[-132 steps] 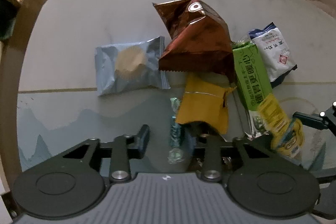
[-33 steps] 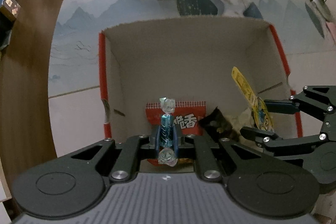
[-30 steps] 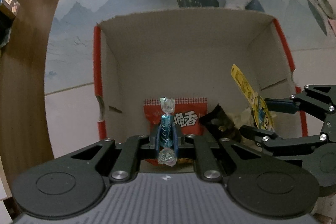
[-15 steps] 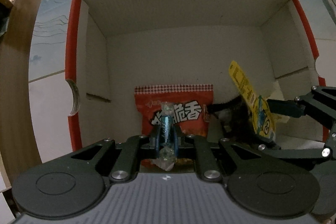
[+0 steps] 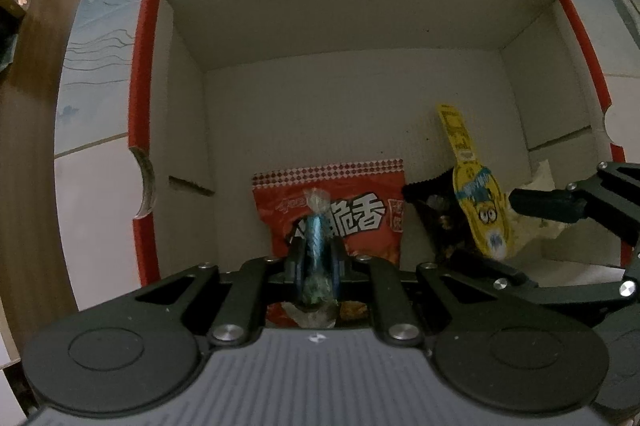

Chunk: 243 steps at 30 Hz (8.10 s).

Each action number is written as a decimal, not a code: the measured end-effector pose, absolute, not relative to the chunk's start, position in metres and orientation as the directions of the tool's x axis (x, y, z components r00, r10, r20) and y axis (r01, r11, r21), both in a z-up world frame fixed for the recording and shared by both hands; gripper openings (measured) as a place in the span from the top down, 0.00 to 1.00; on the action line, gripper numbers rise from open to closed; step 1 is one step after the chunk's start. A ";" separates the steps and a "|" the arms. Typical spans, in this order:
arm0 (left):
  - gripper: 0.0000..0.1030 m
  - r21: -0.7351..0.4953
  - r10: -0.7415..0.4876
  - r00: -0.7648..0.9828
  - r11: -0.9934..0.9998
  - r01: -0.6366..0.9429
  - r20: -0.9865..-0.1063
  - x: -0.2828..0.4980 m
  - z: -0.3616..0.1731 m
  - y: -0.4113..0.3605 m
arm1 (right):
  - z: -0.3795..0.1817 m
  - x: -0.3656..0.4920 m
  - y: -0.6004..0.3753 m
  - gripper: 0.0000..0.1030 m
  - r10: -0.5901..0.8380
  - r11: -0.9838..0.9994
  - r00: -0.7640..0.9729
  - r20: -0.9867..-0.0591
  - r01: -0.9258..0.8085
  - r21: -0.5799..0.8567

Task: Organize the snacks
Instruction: 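Lower both snacks into the box and open both grippers, then move both tools back toward the snack pile, then grasp the brown M&M's packet with the left gripper while the right grasps the white packet, then lift both held packets and carry them over the box, then lower both packets into the box and open both grippers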

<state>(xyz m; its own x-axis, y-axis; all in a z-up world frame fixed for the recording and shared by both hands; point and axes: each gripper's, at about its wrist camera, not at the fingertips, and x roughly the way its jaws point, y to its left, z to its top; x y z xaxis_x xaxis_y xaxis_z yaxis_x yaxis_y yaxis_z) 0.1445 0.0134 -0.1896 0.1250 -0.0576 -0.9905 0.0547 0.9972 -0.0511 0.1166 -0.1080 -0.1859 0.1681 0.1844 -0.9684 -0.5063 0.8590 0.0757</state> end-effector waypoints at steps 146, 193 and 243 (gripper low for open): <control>0.67 -0.074 -0.031 0.273 0.986 -0.146 -0.961 0.428 -0.159 0.004 | -0.152 0.413 -0.196 0.54 0.239 0.925 0.374 -0.896 -0.370 0.093; 0.66 -0.071 -0.093 0.361 0.995 0.073 -0.928 0.172 -0.058 0.034 | -0.055 0.159 -0.150 0.54 0.268 0.895 0.429 -0.863 -0.442 0.058; 0.58 -0.018 -0.024 0.101 0.998 0.057 -0.995 0.191 -0.187 0.017 | -0.182 0.142 -0.120 0.51 0.230 0.921 0.215 -0.949 -0.362 0.141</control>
